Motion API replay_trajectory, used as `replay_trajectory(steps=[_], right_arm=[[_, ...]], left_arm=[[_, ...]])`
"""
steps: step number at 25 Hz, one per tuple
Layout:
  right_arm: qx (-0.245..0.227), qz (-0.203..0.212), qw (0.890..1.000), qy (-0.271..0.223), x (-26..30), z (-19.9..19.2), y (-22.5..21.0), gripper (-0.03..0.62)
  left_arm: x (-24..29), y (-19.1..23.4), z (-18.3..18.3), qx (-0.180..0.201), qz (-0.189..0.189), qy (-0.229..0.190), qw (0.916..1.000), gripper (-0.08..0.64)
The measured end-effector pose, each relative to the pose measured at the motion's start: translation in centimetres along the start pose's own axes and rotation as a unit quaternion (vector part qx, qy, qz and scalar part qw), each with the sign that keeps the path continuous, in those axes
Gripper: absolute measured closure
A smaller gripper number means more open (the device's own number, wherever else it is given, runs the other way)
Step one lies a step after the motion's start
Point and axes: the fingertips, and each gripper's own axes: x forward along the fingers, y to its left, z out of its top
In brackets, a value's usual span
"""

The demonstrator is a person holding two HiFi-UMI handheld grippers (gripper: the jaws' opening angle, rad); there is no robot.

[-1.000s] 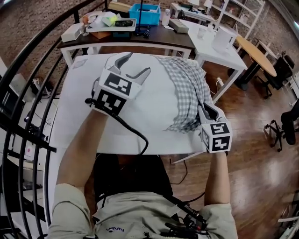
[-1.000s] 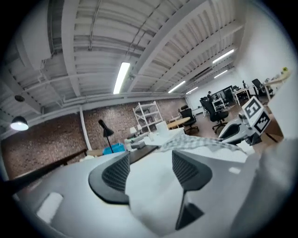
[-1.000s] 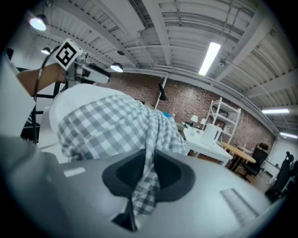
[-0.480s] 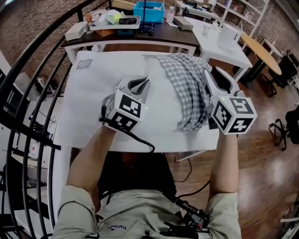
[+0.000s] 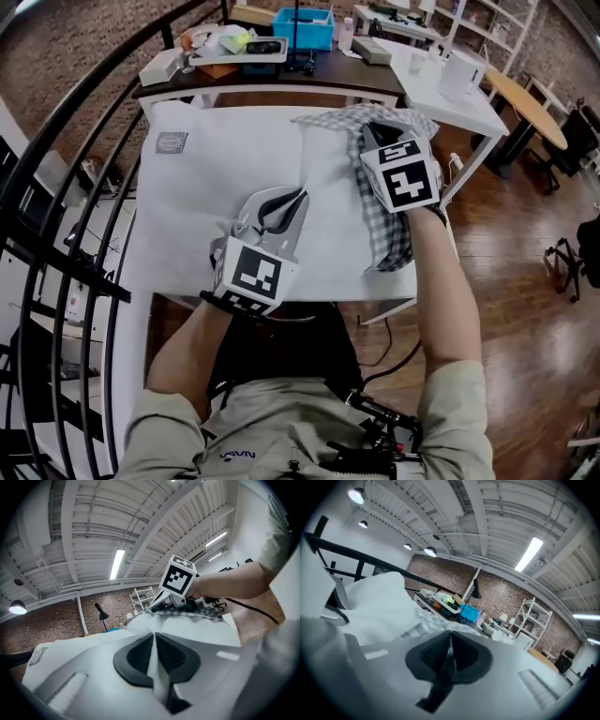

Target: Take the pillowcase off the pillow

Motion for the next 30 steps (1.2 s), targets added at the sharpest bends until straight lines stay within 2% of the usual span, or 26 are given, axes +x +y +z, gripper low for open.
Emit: replay_trajectory(steps=[7, 11, 14, 16, 17, 20, 23, 25, 27, 30], right_arm=[[0.012, -0.11, 0.994, 0.013, -2.0, -2.4, -7.5, 0.583], [0.045, -0.146, 0.987, 0.049, -1.6, -6.3, -10.1, 0.583], [0.083, -0.163, 0.978, 0.097, -1.0, -10.5, -11.1, 0.583], [0.098, -0.156, 0.977, 0.112, -0.3, -12.1, -10.9, 0.583], [0.1, -0.147, 0.979, 0.103, -0.1, -12.0, -10.7, 0.583], [0.132, -0.101, 0.986, 0.033, -0.6, -9.6, -9.9, 0.566], [0.169, -0.056, 0.984, -0.025, -3.0, -7.4, -8.3, 0.478], [0.167, -0.038, 0.984, -0.041, -4.5, -7.0, -6.5, 0.444], [0.158, -0.03, 0.986, -0.047, -5.8, -7.1, -4.6, 0.438], [0.154, -0.035, 0.986, -0.061, -8.7, -7.8, -2.1, 0.433]], left_arm=[[-3.8, -0.3, 1.8, 0.003, -0.006, -0.052, 0.9986, 0.546], [-4.6, -0.4, 1.7, -0.007, -0.012, -0.054, 0.9984, 0.546], [-4.4, -0.3, 1.4, -0.013, -0.014, -0.049, 0.9986, 0.546], [-4.0, -0.3, 1.0, -0.016, -0.012, -0.043, 0.9989, 0.546], [-3.7, -0.1, 0.7, -0.019, -0.009, -0.039, 0.999, 0.546], [-2.5, 0.7, 0.3, -0.014, 0.01, -0.023, 0.9996, 0.54], [-0.8, 1.8, 1.0, 0.02, 0.033, -0.014, 0.9992, 0.496], [0.1, 2.5, 2.2, 0.034, 0.042, -0.018, 0.9984, 0.472], [0.9, 2.8, 4.1, 0.04, 0.046, -0.029, 0.9977, 0.439], [1.4, 1.1, 6.5, 0.049, 0.019, -0.044, 0.9977, 0.409]])
